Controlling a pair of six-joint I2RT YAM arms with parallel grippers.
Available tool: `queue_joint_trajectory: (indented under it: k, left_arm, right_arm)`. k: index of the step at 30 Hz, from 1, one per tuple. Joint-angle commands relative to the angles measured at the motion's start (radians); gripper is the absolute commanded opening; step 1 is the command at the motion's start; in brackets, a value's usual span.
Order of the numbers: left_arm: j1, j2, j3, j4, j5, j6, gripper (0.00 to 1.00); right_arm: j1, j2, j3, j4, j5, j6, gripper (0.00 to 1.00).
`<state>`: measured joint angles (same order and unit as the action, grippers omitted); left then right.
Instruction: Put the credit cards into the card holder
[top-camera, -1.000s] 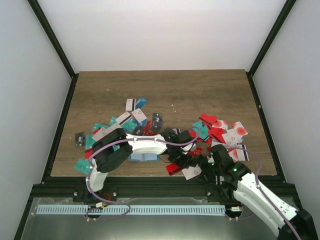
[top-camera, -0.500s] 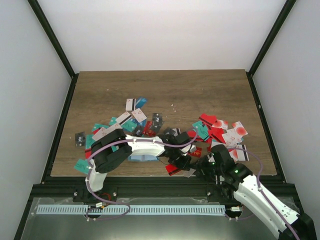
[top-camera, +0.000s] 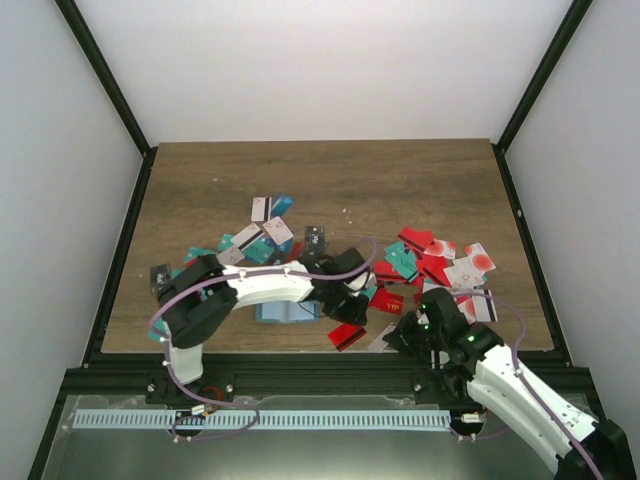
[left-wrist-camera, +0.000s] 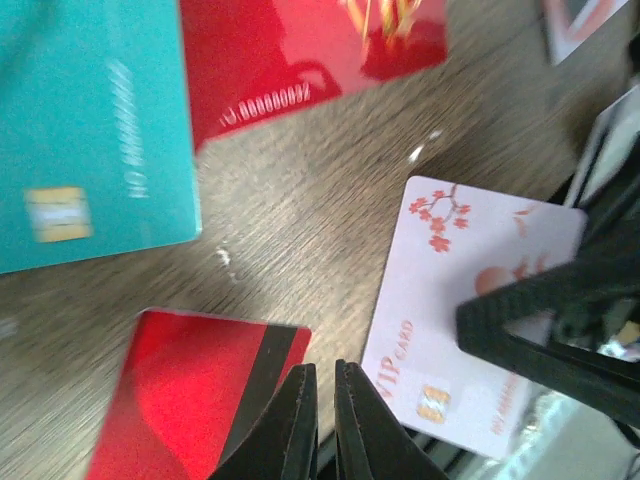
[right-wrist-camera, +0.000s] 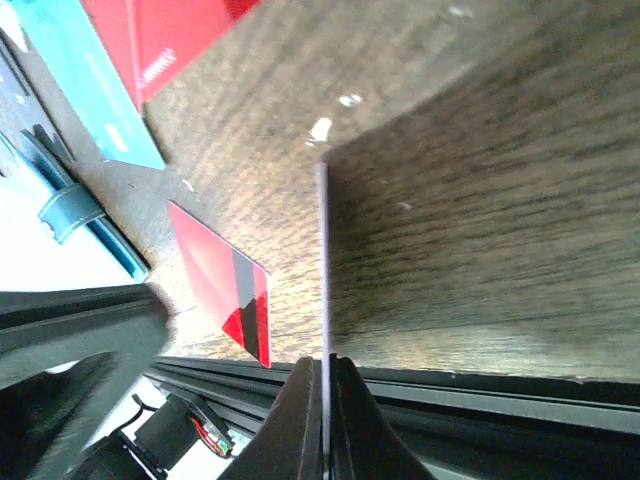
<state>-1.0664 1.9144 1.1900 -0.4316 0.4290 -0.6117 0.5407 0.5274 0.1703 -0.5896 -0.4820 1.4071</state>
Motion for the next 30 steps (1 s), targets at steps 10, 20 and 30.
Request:
queue_joint_trajectory:
  k: [10, 20, 30]
  left_arm:
    - [0.223, -0.447, -0.061, -0.110, -0.033, -0.009, 0.22]
    - [0.324, -0.748, -0.224, 0.064, 0.194, -0.049, 0.50]
    - [0.382, -0.836, -0.317, 0.266, 0.290, -0.147, 0.48]
  right_arm:
    - [-0.001, 0.236, 0.277, 0.484, -0.222, -0.495, 0.01]
    - [-0.034, 0.500, 0.454, 0.800, -0.624, -0.645, 0.01]
    - [-0.038, 0.576, 0.501, 0.984, -0.810, -0.571, 0.01]
